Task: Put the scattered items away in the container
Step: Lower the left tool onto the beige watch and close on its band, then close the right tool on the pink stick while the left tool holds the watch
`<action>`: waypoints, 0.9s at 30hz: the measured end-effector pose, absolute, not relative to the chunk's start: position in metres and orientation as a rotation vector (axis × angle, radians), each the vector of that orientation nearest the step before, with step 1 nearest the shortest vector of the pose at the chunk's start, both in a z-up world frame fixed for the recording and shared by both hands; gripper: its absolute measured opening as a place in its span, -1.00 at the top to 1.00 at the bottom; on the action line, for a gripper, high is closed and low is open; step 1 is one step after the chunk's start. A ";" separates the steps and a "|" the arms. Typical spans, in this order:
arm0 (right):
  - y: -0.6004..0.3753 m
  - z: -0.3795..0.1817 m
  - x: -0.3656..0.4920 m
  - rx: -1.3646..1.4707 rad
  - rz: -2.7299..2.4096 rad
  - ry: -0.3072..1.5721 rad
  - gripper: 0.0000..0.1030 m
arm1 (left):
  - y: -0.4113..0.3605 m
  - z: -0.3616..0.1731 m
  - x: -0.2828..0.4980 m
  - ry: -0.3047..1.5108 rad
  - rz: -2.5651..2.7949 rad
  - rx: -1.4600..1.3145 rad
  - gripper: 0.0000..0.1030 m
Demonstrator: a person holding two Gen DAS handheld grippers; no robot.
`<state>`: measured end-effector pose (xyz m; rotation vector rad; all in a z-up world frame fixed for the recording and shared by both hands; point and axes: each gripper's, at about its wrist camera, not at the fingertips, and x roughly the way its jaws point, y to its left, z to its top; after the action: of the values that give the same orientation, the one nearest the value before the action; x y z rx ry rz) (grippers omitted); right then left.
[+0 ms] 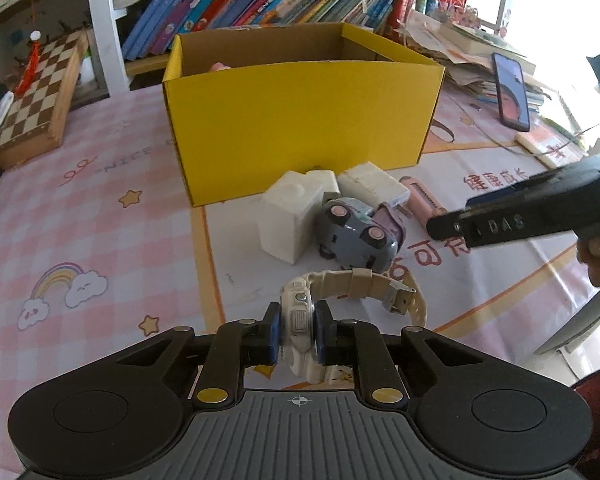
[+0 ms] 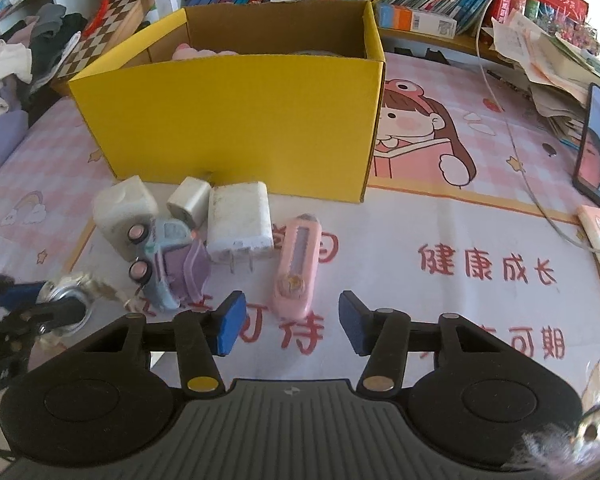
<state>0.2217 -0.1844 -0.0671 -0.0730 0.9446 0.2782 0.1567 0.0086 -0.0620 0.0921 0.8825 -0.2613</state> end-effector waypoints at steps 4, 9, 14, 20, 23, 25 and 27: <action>-0.183 -0.071 0.232 -0.078 0.276 0.951 0.10 | 0.011 -0.059 0.155 0.876 -0.244 0.088 0.70; -0.182 -0.079 0.243 -0.076 0.276 0.973 0.27 | 0.013 -0.059 0.154 0.881 -0.234 0.084 0.70; -0.182 -0.082 0.243 -0.109 0.281 0.965 0.55 | 0.014 -0.056 0.153 0.880 -0.237 0.083 0.70; -0.192 -0.077 0.232 -0.051 0.302 0.983 0.55 | 0.016 -0.051 0.150 0.863 -0.253 0.075 0.70; -0.198 -0.071 0.225 -0.012 0.317 0.984 0.56 | 0.016 -0.047 0.148 0.850 -0.265 0.072 0.70; -0.201 -0.066 0.219 0.004 0.317 0.978 0.56 | 0.018 -0.045 0.147 0.842 -0.270 0.067 0.70; -0.203 -0.062 0.214 0.023 0.315 0.977 0.55 | 0.020 -0.043 0.146 0.837 -0.274 0.058 0.70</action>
<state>0.2137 -0.2034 -0.0623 0.0228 0.9769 0.3146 0.1457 0.0203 -0.0427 0.0577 0.8367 -0.2743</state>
